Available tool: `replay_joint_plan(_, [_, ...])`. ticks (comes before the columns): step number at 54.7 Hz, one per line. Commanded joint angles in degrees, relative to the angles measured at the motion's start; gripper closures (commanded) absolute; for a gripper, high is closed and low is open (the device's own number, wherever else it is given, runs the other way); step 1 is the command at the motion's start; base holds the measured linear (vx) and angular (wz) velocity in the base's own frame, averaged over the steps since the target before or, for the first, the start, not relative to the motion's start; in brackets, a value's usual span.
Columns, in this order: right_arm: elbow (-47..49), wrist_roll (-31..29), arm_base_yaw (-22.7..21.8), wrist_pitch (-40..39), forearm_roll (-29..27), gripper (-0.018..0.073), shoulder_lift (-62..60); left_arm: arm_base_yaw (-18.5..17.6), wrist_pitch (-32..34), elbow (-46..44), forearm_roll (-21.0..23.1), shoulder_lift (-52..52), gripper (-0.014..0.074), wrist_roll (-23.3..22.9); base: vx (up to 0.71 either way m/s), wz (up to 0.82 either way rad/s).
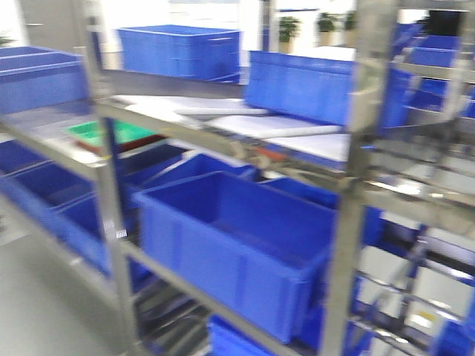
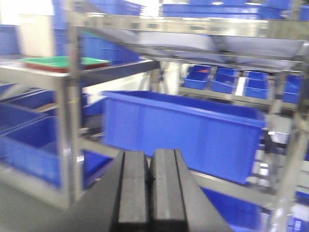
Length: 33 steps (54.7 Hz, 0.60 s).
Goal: Grab orange capacitor from left shelf to right conveyor
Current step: 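Drive the base toward the green conveyor holding the cylinder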
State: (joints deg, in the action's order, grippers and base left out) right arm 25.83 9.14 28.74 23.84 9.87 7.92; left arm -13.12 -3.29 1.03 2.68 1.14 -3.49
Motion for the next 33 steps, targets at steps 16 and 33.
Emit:
replay_joint_plan(16, [1.43, -0.06, -0.08, -5.18, 0.94, 0.0566, 0.61, -0.44, 4.65, -1.71, 0.27, 0.23, 0.0603, -0.32, -0.15, 0.69])
replay_joint_plan(33, [1.43, -0.06, -0.08, -5.18, 0.94, 0.0566, 0.61, -0.44, 4.65, -1.71, 0.27, 0.23, 0.0603, -0.32, -0.05, 0.66])
